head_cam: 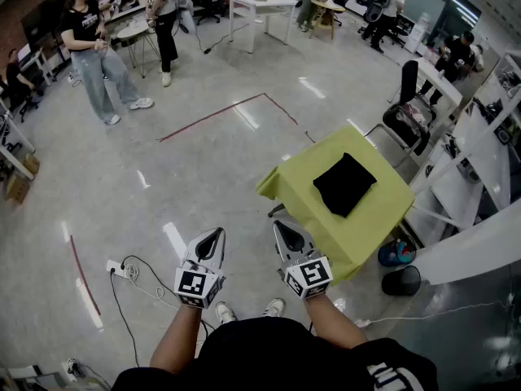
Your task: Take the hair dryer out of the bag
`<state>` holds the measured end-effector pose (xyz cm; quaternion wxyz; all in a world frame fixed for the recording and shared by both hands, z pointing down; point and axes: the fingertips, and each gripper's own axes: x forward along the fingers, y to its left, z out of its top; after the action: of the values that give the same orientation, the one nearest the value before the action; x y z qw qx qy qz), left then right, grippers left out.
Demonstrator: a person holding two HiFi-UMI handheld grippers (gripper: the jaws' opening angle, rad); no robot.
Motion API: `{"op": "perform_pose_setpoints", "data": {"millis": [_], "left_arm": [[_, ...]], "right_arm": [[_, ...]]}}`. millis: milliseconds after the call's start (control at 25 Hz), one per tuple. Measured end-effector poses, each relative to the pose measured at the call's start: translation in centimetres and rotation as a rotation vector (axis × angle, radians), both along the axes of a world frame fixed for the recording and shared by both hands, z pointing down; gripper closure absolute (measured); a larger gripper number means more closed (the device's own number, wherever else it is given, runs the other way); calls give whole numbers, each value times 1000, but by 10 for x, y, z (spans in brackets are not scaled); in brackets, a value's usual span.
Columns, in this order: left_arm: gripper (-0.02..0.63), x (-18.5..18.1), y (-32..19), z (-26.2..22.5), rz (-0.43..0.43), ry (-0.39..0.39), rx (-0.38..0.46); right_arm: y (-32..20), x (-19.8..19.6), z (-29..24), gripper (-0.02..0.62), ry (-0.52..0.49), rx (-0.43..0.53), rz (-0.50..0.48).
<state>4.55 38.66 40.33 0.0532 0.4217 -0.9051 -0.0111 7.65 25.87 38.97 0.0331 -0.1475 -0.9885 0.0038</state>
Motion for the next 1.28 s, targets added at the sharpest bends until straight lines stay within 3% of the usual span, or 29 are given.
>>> {"op": "perform_pose_setpoints", "data": {"millis": [160, 480, 680, 880, 1080, 1280], "left_arm": [[600, 3, 2, -8, 25, 20, -1], [600, -4, 10, -10, 0, -18, 3], [600, -5, 34, -12, -41, -79, -11], [600, -11, 67, -6, -56, -59, -23], [600, -14, 74, -2, -17, -33, -5], [600, -14, 60, -3, 22, -65, 8]], "right_arm": [[7, -2, -4, 589, -16, 40, 3], [21, -9, -16, 589, -56, 116, -12], [33, -9, -21, 589, -78, 81, -17], [52, -7, -20, 589, -70, 71, 5], [60, 1, -13, 589, -46, 64, 56], [59, 7, -9, 589, -53, 47, 57]]}}
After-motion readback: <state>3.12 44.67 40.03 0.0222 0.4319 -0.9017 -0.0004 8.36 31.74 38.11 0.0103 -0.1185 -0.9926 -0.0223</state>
